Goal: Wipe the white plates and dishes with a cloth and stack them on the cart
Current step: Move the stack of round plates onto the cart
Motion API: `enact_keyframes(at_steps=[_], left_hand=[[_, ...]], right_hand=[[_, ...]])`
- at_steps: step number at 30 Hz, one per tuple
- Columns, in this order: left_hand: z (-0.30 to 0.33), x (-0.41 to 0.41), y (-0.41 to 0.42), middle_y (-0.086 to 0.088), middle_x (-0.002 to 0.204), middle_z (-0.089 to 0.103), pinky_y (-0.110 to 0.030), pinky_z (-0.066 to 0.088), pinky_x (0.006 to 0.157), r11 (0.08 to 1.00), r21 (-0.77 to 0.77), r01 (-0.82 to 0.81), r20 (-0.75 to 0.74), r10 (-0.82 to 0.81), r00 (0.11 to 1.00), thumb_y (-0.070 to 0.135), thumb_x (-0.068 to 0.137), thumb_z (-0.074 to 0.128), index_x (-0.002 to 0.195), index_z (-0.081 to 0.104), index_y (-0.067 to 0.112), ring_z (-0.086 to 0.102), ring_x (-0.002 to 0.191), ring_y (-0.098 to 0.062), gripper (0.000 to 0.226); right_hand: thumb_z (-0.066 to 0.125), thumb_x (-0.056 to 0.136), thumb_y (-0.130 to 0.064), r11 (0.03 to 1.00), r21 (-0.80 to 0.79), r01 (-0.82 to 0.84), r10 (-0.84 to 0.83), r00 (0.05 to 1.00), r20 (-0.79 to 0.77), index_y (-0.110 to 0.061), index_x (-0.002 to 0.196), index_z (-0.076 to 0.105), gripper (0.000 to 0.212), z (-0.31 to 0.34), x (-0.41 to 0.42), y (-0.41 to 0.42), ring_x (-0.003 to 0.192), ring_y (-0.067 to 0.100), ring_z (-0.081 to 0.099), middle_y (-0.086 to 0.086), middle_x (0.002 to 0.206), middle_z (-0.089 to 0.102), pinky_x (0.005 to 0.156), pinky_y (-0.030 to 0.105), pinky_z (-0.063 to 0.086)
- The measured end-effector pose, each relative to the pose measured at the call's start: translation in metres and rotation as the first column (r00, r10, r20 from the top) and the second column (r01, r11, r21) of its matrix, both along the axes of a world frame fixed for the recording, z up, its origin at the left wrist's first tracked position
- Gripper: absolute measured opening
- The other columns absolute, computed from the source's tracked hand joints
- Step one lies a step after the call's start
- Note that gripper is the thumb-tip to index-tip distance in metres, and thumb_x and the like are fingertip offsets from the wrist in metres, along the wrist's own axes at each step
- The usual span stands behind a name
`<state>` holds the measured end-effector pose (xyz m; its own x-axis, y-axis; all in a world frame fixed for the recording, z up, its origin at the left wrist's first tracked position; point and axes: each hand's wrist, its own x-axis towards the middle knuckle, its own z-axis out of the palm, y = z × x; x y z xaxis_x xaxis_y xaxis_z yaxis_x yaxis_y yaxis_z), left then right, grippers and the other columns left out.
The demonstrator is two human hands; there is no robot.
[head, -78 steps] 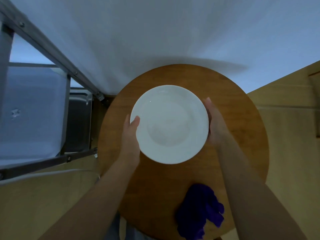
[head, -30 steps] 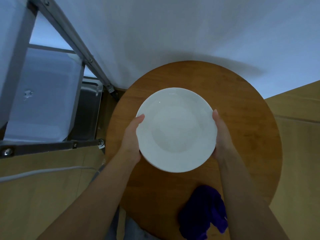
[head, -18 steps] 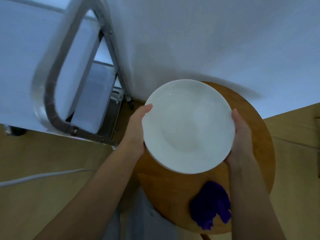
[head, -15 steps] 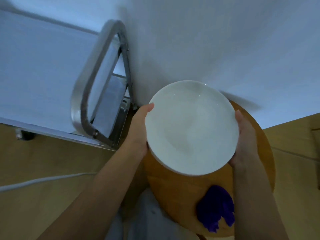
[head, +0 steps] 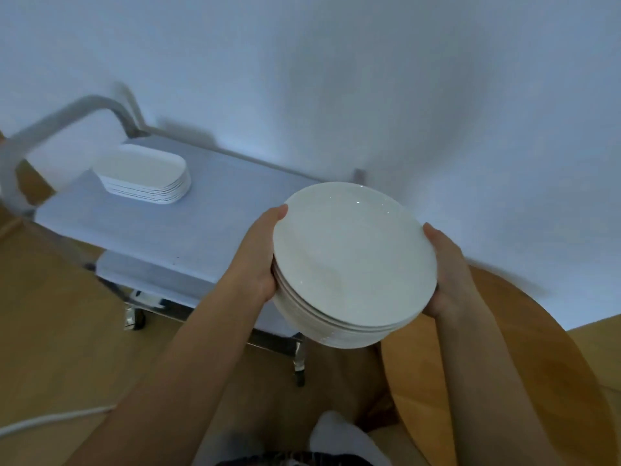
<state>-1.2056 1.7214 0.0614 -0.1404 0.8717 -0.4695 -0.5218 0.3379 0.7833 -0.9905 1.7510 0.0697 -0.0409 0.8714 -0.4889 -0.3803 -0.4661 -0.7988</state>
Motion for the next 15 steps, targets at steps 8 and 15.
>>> enact_keyframes(at_steps=[8, 15], left_hand=[[-0.016, -0.096, -0.005, -0.004, 0.066, 0.072, -0.029, 0.047, 0.060, 0.990, -0.080, -0.119, 0.037, 0.122, 0.992, 0.040, 0.086, 0.053, 0.090, 0.064, 0.018, 0.065, 0.073, -0.023, 0.025], [-0.053, -0.143, 0.031, -0.004, 0.069, 0.072, -0.032, 0.049, 0.065, 0.983, -0.132, -0.128, 0.020, 0.132, 0.991, 0.038, 0.087, 0.053, 0.094, 0.064, 0.016, 0.066, 0.074, -0.023, 0.026]], right_hand=[[0.051, 0.089, -0.017, 0.987, -0.012, -0.159, 0.159, 0.985, 0.061, -0.013, 0.058, 0.066, 0.035, -0.007, -0.102, 0.018, 0.048, 0.017, 0.061, 0.005, 0.059, 0.063, 0.046, 0.024, 0.051], [0.050, 0.088, -0.021, 0.981, -0.063, -0.183, 0.187, 0.980, 0.065, -0.013, 0.064, 0.062, 0.028, -0.046, -0.150, 0.055, 0.052, 0.021, 0.062, 0.006, 0.059, 0.064, 0.048, 0.028, 0.051]])
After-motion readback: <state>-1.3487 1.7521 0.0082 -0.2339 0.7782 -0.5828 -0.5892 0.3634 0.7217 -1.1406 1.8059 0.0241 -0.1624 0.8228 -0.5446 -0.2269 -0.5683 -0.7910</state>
